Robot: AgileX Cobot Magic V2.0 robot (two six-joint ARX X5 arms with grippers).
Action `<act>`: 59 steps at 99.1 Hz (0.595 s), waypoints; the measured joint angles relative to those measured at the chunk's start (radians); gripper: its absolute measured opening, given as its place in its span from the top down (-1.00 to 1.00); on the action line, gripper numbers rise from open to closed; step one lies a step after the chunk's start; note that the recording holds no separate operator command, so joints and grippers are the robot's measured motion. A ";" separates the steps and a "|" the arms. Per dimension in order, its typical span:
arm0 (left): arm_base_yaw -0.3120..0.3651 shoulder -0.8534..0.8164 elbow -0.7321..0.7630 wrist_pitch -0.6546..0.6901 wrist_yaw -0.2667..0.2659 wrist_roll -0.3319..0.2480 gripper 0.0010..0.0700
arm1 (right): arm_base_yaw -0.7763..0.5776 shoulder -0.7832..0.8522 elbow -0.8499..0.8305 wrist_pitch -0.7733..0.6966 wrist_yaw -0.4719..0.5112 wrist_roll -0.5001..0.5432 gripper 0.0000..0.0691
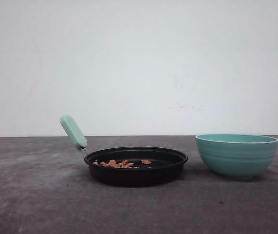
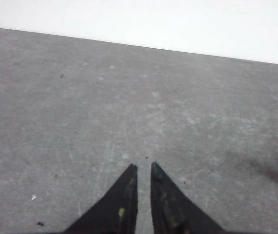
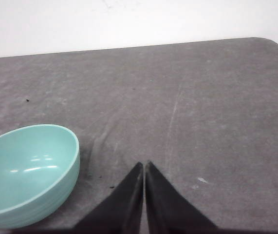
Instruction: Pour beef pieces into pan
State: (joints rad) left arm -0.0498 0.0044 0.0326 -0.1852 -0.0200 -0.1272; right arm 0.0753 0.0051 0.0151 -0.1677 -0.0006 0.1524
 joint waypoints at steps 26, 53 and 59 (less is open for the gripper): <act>0.000 0.000 0.000 0.001 0.015 -0.034 0.96 | 0.000 0.000 0.000 0.000 0.000 0.000 0.99; 0.000 0.000 0.000 0.001 0.015 -0.043 0.96 | 0.000 0.000 0.000 0.000 0.000 0.000 0.99; 0.000 0.000 0.000 0.001 0.015 -0.045 0.97 | 0.000 0.000 0.000 0.000 0.000 0.000 0.99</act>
State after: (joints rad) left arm -0.0502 0.0044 0.0326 -0.1844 -0.0051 -0.1726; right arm 0.0753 0.0051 0.0151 -0.1677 -0.0006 0.1524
